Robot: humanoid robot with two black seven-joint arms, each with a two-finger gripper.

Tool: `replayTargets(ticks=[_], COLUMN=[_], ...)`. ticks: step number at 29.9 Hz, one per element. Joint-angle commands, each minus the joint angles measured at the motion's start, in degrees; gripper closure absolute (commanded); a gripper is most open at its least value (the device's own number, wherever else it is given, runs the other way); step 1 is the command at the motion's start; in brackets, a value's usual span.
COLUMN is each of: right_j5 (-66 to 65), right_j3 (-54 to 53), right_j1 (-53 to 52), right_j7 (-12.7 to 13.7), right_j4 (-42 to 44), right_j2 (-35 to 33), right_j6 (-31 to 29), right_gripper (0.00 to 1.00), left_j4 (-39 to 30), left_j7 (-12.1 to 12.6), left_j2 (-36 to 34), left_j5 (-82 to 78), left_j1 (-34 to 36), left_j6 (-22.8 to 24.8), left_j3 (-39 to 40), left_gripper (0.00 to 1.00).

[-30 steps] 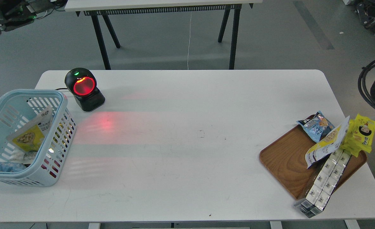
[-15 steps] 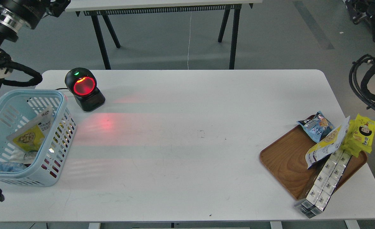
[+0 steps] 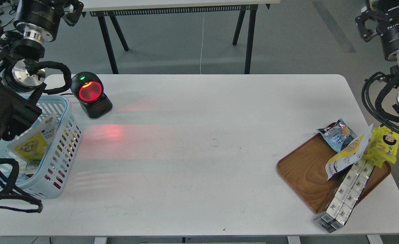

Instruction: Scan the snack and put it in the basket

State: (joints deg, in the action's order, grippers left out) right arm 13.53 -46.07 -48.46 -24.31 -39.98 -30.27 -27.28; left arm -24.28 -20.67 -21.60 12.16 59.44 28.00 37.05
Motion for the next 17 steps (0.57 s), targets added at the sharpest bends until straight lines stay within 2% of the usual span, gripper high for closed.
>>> replayTargets(ticks=[1,6,12,17], right_j5=[1.67,3.17,3.17,3.08], right_j3=[-0.94,-3.05,-3.5,-3.23], right_j1=[0.3,0.12,-0.41,-0.93], right_j7=[1.11,3.21,3.83,7.69], right_j4=[2.36,4.3,7.72,7.9], right_j2=[0.21,1.79,1.97,2.06], right_j6=[-0.06,-0.06,-0.23,-0.5], right_gripper=[0.01,0.01,0.01,0.01], left_j4=[0.02,-0.24,-0.15,-0.15], left_j7=[0.63,0.72,0.63,0.54], left_j2=[0.15,0.41,0.5,0.42], left_j5=[0.23,0.41,0.41,0.41], left_j1=[-1.35,-1.44,-1.7,-1.61], left_j6=[0.0,0.0,0.0,0.0], left_j3=[0.04,0.21,0.21,0.21], left_gripper=[0.0,0.0,0.0,0.0])
